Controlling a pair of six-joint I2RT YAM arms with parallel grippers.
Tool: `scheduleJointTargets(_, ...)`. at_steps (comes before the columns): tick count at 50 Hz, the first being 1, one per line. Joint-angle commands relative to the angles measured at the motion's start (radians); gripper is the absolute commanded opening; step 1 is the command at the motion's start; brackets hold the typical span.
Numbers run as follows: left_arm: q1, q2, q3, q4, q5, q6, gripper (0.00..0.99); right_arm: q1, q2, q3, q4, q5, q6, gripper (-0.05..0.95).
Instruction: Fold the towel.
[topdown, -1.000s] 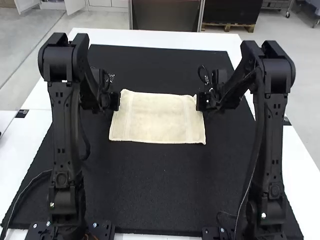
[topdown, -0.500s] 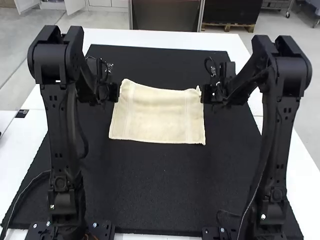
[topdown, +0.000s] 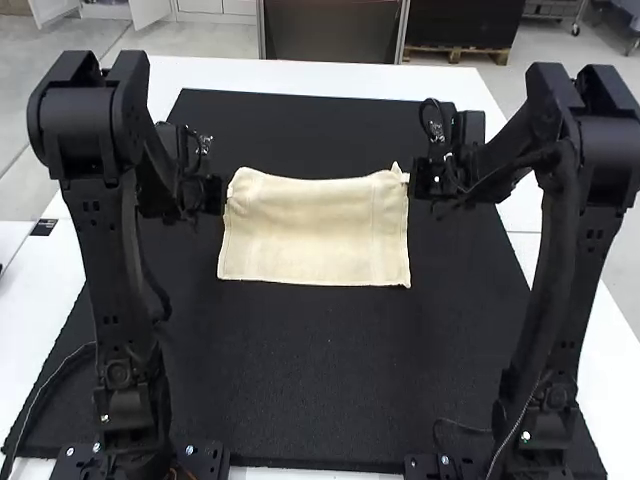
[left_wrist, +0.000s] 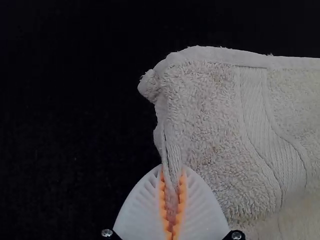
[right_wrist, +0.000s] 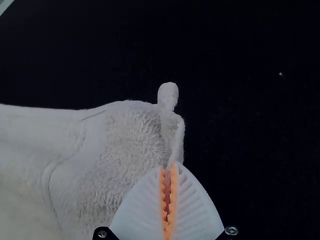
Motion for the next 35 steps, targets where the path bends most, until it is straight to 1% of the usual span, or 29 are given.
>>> scheduleJointTargets(1,0.025,-0.049,-0.034,0.006,0.0,0.022,0.015,-0.026,-0.053,-0.016,-0.016,-0.021,0.006,-0.02)
scheduleJointTargets(10,0.031,-0.11,-0.084,0.005,0.006,0.022,0.015,-0.027,-0.105,-0.053,-0.044,-0.04,0.006,-0.02)
scheduleJointTargets(16,0.031,-0.152,-0.112,-0.012,0.01,0.022,0.015,-0.034,-0.148,-0.082,-0.06,-0.047,0.006,-0.02)
scheduleJointTargets(20,0.031,-0.184,-0.127,-0.032,0.012,0.022,0.015,-0.04,-0.176,-0.101,-0.08,-0.059,0.006,-0.02)
scheduleJointTargets(25,0.031,-0.224,-0.15,-0.057,0.012,0.023,0.015,-0.047,-0.21,-0.122,-0.129,-0.073,0.003,-0.02)
scheduleJointTargets(29,0.029,-0.255,-0.169,-0.077,0.012,0.023,0.015,-0.055,-0.237,-0.15,-0.14,-0.091,0.006,-0.02)
scheduleJointTargets(35,0.029,-0.299,-0.195,-0.101,0.012,0.029,0.015,-0.066,-0.274,-0.188,-0.156,-0.097,0.006,-0.02)
